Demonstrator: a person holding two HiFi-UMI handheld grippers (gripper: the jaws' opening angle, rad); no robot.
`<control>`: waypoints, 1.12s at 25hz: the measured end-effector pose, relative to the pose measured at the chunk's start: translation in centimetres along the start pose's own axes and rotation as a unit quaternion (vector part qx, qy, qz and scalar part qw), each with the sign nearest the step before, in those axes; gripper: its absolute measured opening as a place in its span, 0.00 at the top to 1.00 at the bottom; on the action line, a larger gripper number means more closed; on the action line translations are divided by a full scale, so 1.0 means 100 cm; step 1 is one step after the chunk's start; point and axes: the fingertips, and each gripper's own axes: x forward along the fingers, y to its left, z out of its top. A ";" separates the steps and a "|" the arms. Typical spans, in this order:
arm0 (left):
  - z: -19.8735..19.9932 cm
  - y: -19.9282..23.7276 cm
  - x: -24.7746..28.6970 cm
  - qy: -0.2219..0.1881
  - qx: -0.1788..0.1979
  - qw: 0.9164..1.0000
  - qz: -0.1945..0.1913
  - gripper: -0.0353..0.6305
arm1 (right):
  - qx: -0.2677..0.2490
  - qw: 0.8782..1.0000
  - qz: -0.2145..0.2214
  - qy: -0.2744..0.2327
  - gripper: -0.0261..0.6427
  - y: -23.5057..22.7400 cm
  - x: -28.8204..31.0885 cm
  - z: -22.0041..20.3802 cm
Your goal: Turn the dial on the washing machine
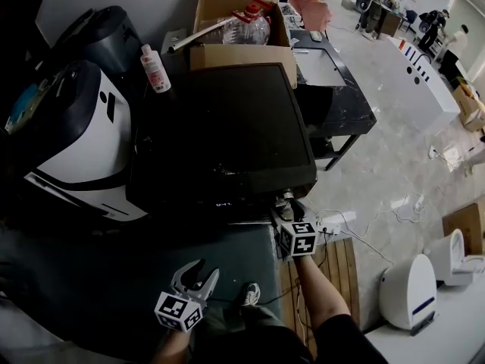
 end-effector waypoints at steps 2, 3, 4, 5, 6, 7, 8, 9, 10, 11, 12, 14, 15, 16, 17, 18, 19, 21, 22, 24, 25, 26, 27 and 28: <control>0.000 -0.001 0.001 0.000 0.000 1.000 0.000 0.71 | 0.008 1.000 0.005 -0.001 0.52 0.001 0.001 -0.001; 0.000 -0.001 0.001 0.001 0.001 1.000 -0.001 0.71 | 0.010 1.000 0.009 0.000 0.51 0.001 0.001 -0.001; -0.001 -0.001 0.001 0.001 0.003 1.000 -0.002 0.71 | 0.011 1.000 0.013 0.002 0.51 0.002 0.002 -0.002; -0.002 0.000 0.001 0.001 0.006 1.000 -0.003 0.71 | 0.012 1.000 0.016 0.005 0.51 0.002 0.002 -0.003; -0.003 0.000 0.001 0.002 0.006 1.000 -0.004 0.71 | 0.012 1.000 0.020 0.008 0.51 0.003 0.002 -0.004; -0.003 -0.001 0.001 0.002 0.004 1.000 -0.003 0.71 | 0.013 1.000 0.024 0.012 0.51 0.004 0.003 -0.005; -0.002 -0.001 0.001 0.002 0.002 1.000 -0.002 0.71 | 0.015 0.999 0.028 0.017 0.51 0.005 0.003 -0.007; -0.002 -0.001 0.001 0.003 -0.001 1.000 0.000 0.71 | 0.016 0.999 0.032 0.020 0.51 0.007 0.004 -0.009; -0.001 -0.002 0.001 0.003 -0.002 1.000 0.001 0.71 | 0.017 0.999 0.034 0.022 0.52 0.008 0.005 -0.010; -0.001 -0.002 0.001 0.003 -0.002 1.000 0.001 0.71 | 0.017 0.999 0.034 0.022 0.51 0.008 0.005 -0.010; -0.001 -0.003 0.001 0.003 -0.002 1.000 0.001 0.71 | 0.018 0.999 0.032 0.021 0.51 0.008 0.005 -0.010; -0.001 -0.003 0.001 0.002 -0.002 1.000 0.000 0.71 | 0.020 0.999 0.030 0.018 0.51 0.007 0.004 -0.009; -0.001 -0.003 0.000 0.002 -0.002 1.000 0.001 0.71 | 0.019 0.999 0.029 0.017 0.52 0.007 0.004 -0.009; -0.002 -0.003 0.000 0.002 -0.003 1.000 0.002 0.71 | 0.019 0.999 0.029 0.017 0.51 0.007 0.003 -0.009; -0.002 -0.002 -0.001 0.003 -0.003 1.000 0.002 0.71 | 0.018 0.999 0.027 0.015 0.51 0.007 0.003 -0.009; -0.003 -0.002 -0.001 0.005 -0.002 1.000 0.002 0.71 | 0.019 0.999 0.023 0.012 0.51 0.006 0.002 -0.008; -0.004 -0.002 -0.001 0.007 -0.001 1.000 0.001 0.71 | 0.020 1.000 0.018 0.008 0.51 0.005 0.000 -0.007; -0.004 -0.003 0.000 0.008 0.001 1.000 -0.002 0.71 | 0.018 1.000 0.004 -0.001 0.49 0.001 -0.004 -0.003; -0.003 -0.004 0.000 0.007 0.001 1.000 -0.003 0.71 | 0.011 1.000 -0.003 -0.007 0.49 0.000 -0.006 0.000; -0.002 -0.004 -0.001 0.001 -0.001 1.000 -0.003 0.71 | -0.017 0.999 -0.019 -0.020 0.48 -0.001 -0.011 0.008; -0.003 -0.004 -0.001 -0.001 -0.001 1.000 -0.004 0.71 | -0.036 0.999 -0.027 -0.026 0.48 0.000 -0.014 0.012; -0.004 -0.004 -0.001 -0.001 -0.001 1.000 -0.005 0.71 | -0.055 0.997 -0.034 -0.030 0.48 0.000 -0.016 0.016; -0.006 -0.004 -0.002 0.000 -0.001 1.000 -0.006 0.71 | -0.074 0.996 -0.042 -0.034 0.48 0.001 -0.018 0.019; -0.007 -0.003 -0.003 0.001 -0.001 1.000 -0.006 0.71 | -0.091 0.994 -0.049 -0.036 0.48 0.001 -0.019 0.023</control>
